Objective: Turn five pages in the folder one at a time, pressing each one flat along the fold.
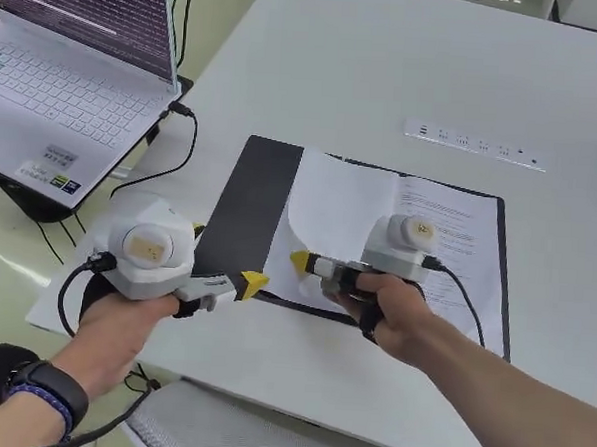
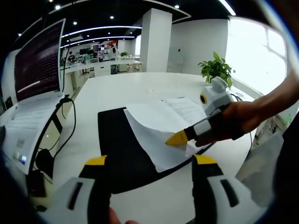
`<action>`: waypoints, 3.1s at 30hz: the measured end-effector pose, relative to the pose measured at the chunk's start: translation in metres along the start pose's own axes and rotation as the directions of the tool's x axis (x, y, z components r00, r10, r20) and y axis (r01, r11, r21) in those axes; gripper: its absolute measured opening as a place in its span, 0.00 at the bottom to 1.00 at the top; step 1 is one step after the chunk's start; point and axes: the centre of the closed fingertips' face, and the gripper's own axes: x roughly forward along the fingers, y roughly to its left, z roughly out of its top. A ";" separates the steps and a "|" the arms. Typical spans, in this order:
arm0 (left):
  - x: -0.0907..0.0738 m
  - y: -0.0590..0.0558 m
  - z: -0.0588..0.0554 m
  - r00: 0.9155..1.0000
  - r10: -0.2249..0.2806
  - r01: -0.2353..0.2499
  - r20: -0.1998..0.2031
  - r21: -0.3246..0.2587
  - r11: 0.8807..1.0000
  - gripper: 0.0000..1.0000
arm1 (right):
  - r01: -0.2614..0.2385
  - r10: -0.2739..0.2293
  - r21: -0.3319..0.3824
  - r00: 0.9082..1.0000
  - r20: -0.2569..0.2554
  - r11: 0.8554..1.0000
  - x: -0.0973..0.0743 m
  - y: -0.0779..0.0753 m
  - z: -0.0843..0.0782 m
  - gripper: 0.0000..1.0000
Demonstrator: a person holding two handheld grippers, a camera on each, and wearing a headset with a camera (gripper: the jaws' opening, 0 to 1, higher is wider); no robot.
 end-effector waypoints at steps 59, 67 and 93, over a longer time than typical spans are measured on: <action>0.013 -0.005 -0.006 0.999 -0.044 0.045 -0.027 0.018 0.999 0.58 | -0.092 0.086 -0.119 0.995 -0.054 0.989 -0.012 0.006 -0.015 0.46; 0.031 -0.013 -0.002 0.995 -0.087 0.090 -0.045 0.065 0.994 0.50 | -0.045 0.042 -0.175 0.999 -0.025 0.983 -0.037 -0.011 -0.005 0.46; 0.081 -0.033 -0.027 0.982 -0.138 0.152 -0.126 0.105 0.983 0.12 | 0.064 -0.054 -0.167 0.997 0.061 0.984 -0.098 -0.041 -0.009 0.41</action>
